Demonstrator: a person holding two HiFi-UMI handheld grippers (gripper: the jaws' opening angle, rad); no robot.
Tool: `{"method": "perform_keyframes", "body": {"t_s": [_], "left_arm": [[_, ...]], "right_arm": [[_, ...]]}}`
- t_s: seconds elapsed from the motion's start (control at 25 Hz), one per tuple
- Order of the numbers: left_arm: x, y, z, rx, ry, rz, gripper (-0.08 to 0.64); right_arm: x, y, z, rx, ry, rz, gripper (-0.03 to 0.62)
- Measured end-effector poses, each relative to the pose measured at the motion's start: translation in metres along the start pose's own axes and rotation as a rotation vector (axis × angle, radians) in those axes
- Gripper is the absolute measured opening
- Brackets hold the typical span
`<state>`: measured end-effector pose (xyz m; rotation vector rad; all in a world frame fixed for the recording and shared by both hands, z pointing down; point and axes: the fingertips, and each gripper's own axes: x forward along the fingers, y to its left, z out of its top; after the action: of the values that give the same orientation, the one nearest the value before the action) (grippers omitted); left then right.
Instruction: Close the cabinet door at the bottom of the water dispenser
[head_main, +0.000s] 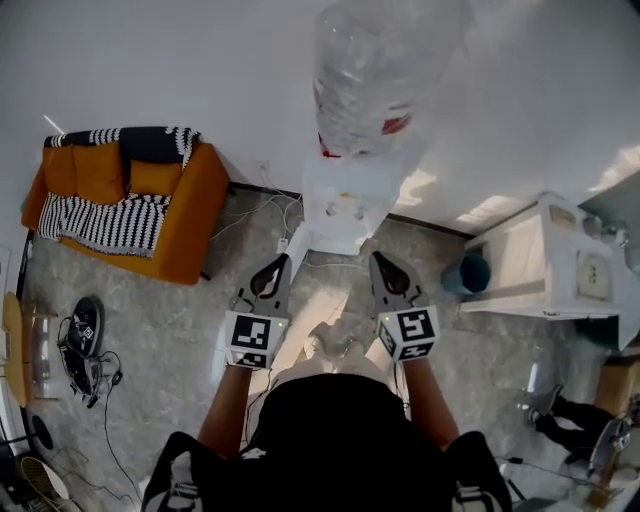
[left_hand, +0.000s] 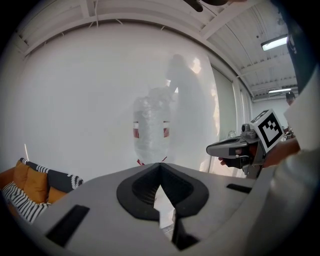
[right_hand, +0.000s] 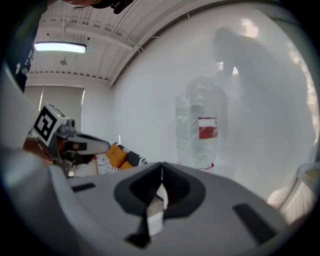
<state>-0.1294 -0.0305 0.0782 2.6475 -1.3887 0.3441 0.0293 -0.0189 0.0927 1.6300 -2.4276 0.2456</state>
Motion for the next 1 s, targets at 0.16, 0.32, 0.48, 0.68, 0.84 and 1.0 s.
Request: {"method": "perform_keyframes", "body": {"t_s": [0.16, 0.32, 0.48, 0.68, 0.84, 1.0], "left_arm": [[0.009, 0.001, -0.011, -0.006, 0.023, -0.001, 0.009], [0.018, 0.000, -0.024, -0.021, 0.046, 0.004, 0.009], [0.026, -0.008, -0.040, -0.041, 0.070, 0.005, 0.009], [0.038, -0.018, -0.064, -0.040, 0.098, -0.006, 0.009], [0.050, -0.022, -0.083, -0.065, 0.126, -0.007, 0.009], [0.061, -0.026, -0.105, -0.079, 0.149, -0.008, 0.009]], "right_arm": [[0.009, -0.004, -0.010, 0.007, 0.028, 0.009, 0.035], [0.017, -0.009, -0.021, 0.015, 0.044, 0.031, 0.035], [0.024, -0.014, -0.036, 0.008, 0.081, 0.055, 0.035], [0.034, -0.017, -0.054, -0.003, 0.120, 0.091, 0.035], [0.041, -0.018, -0.074, -0.001, 0.148, 0.119, 0.035], [0.046, -0.020, -0.104, 0.000, 0.197, 0.144, 0.035]]}}
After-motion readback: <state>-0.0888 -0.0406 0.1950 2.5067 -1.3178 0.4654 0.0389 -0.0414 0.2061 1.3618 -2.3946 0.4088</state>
